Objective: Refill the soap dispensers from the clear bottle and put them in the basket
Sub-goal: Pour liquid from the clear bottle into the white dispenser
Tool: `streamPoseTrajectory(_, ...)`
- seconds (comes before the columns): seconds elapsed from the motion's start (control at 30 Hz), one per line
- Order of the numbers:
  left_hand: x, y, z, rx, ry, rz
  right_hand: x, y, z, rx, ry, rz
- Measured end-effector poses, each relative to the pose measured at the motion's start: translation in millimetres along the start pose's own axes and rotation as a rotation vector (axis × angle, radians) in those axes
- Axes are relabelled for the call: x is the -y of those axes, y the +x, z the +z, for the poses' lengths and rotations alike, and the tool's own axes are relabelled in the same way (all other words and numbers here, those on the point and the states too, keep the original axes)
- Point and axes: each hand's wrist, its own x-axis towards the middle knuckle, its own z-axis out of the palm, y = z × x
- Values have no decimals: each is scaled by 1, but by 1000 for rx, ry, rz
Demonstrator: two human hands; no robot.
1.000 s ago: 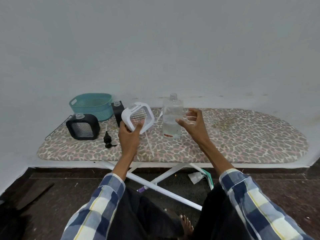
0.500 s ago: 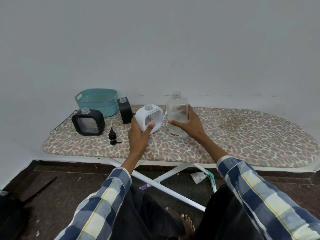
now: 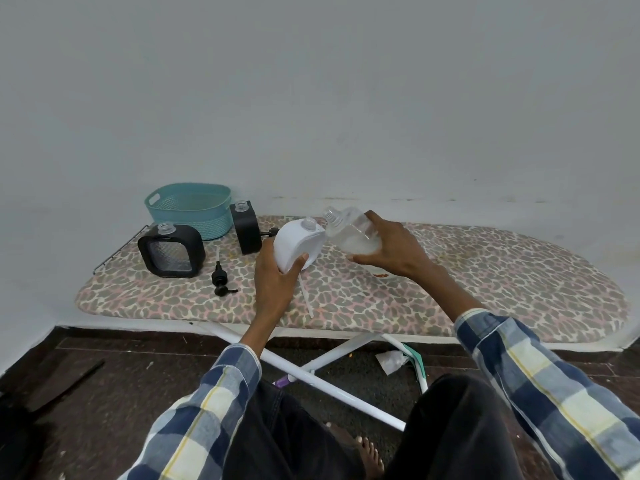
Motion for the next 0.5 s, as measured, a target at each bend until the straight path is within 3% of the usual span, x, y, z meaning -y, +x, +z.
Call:
streamPoseTrajectory(0.13,2,0,3,17,-16,-41,-1,0,0,15,-71,20)
streamPoseTrajectory(0.5,-1,1,-11,-33,-331,-145,-2,0,-10,19,-101,35)
